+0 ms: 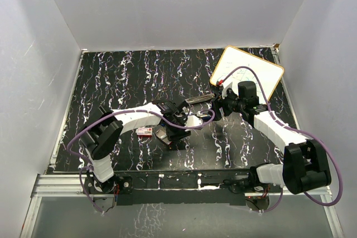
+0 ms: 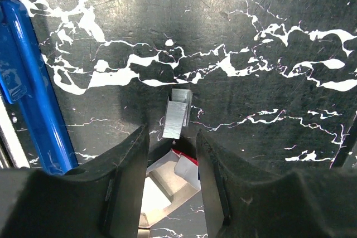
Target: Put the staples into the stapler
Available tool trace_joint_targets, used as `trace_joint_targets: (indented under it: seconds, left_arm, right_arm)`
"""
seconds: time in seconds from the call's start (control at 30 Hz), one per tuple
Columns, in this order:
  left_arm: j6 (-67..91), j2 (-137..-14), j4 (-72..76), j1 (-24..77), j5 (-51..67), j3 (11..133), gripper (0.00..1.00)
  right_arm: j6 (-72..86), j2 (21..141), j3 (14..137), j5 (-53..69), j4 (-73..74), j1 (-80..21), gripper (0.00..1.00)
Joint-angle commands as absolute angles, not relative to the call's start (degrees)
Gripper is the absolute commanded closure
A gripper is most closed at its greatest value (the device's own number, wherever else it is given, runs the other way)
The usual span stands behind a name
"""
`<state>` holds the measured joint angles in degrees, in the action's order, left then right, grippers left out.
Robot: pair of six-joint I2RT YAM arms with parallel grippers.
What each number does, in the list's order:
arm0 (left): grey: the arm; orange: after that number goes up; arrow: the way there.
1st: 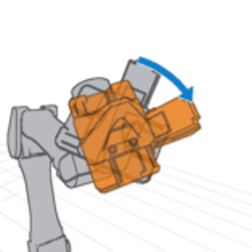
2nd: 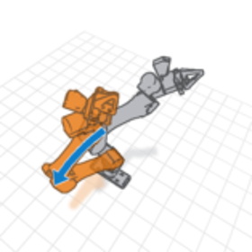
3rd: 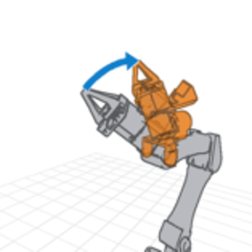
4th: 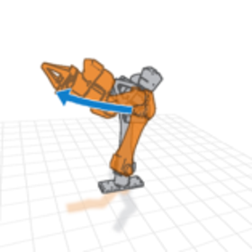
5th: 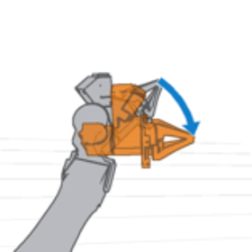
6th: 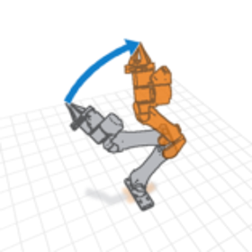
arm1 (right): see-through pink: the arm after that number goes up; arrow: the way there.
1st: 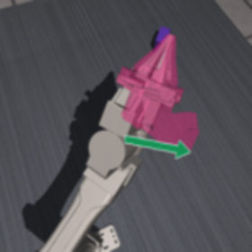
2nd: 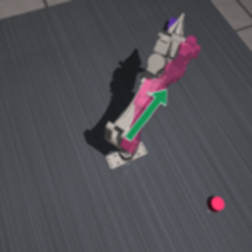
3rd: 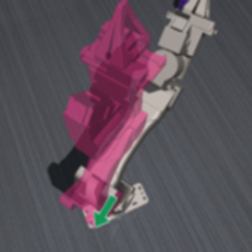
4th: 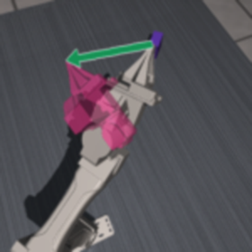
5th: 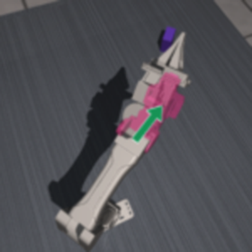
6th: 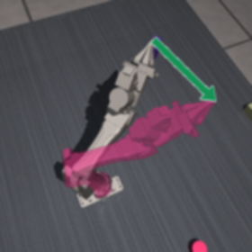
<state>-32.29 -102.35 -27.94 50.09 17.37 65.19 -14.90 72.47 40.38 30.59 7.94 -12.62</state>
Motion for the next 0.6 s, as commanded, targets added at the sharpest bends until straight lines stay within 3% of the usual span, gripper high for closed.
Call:
trace_joint_targets:
  seconds: [0.0, 0.57]
  left_arm:
    - [-35.4, -100.6, -29.2, 50.1, 18.6, 64.2, 0.62]
    - [-37.2, -102.2, -27.3, 50.1, 17.6, 63.0, 0.77]
  right_arm:
    - [-15.0, 72.3, 42.9, 31.8, 5.9, -12.3, 0.27]
    - [-15.2, 72.6, 43.0, 31.7, 6.0, -12.3, 0.27]
